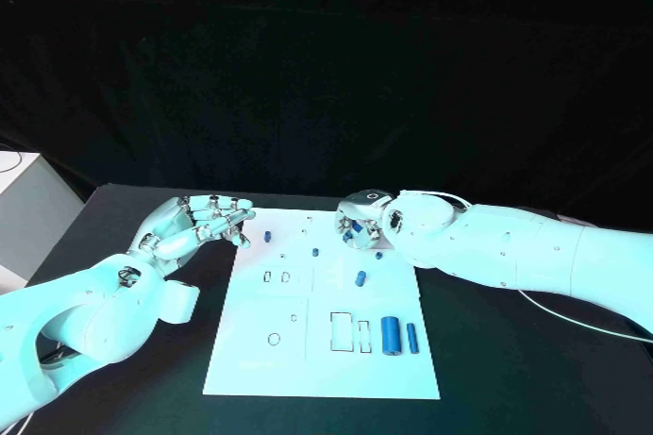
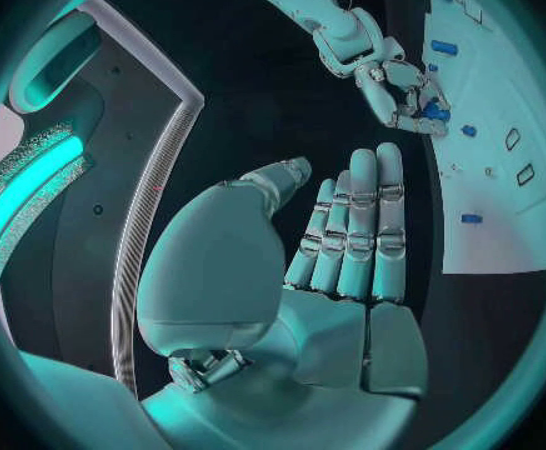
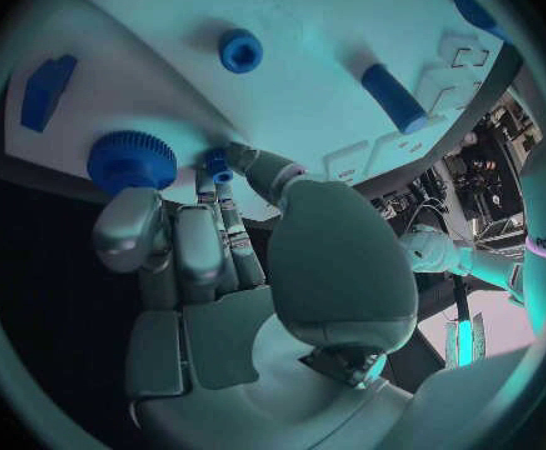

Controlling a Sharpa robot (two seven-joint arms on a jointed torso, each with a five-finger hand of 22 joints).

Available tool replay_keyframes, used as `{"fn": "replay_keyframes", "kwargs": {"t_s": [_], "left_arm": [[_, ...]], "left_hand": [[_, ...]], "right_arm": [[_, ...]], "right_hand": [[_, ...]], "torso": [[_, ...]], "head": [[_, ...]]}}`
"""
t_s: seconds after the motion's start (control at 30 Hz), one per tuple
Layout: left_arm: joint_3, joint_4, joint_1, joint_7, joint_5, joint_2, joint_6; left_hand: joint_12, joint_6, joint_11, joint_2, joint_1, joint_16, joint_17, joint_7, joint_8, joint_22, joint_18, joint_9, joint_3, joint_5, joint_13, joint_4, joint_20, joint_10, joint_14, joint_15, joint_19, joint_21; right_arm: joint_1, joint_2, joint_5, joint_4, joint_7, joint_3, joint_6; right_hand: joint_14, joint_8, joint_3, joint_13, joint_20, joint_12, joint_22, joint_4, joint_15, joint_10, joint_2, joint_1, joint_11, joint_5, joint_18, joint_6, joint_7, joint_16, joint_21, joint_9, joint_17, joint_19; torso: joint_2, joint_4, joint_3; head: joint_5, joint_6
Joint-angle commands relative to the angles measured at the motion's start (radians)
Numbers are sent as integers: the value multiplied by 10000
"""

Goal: Assemble the parts on the task board

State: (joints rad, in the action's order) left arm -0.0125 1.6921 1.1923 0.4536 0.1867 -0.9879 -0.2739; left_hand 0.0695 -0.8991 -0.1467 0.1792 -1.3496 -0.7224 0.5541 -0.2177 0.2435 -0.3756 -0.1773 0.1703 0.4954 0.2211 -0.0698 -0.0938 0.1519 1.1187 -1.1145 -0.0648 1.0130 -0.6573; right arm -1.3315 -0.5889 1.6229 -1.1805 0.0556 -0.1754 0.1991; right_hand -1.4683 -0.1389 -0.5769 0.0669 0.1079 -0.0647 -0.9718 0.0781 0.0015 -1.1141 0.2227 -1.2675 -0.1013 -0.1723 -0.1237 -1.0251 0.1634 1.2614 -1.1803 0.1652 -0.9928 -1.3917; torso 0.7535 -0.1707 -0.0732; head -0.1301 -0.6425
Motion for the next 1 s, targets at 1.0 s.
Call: {"fn": "replay_keyframes", "kwargs": {"t_s": [1.0], "left_arm": [[9, -141, 17, -5, 35, 46, 185]], "left_hand": [[-42, 46, -3, -50, 97, -91, 27, -23, -50, -36, -22, 17, 56, -58, -6, 35, 22, -48, 129, -22, -127, -92]], "right_arm": [[3, 233, 402, -234, 653, 160, 2260]], "right_hand": [[-81, -718, -960, 432, -260, -173, -2590, 238, -195, -1677, -673, -708, 353, 382, 589, -805, -221, 561, -1805, 650, -284, -683]], "torso": [[139, -108, -68]], "head": [[-2, 206]]}}
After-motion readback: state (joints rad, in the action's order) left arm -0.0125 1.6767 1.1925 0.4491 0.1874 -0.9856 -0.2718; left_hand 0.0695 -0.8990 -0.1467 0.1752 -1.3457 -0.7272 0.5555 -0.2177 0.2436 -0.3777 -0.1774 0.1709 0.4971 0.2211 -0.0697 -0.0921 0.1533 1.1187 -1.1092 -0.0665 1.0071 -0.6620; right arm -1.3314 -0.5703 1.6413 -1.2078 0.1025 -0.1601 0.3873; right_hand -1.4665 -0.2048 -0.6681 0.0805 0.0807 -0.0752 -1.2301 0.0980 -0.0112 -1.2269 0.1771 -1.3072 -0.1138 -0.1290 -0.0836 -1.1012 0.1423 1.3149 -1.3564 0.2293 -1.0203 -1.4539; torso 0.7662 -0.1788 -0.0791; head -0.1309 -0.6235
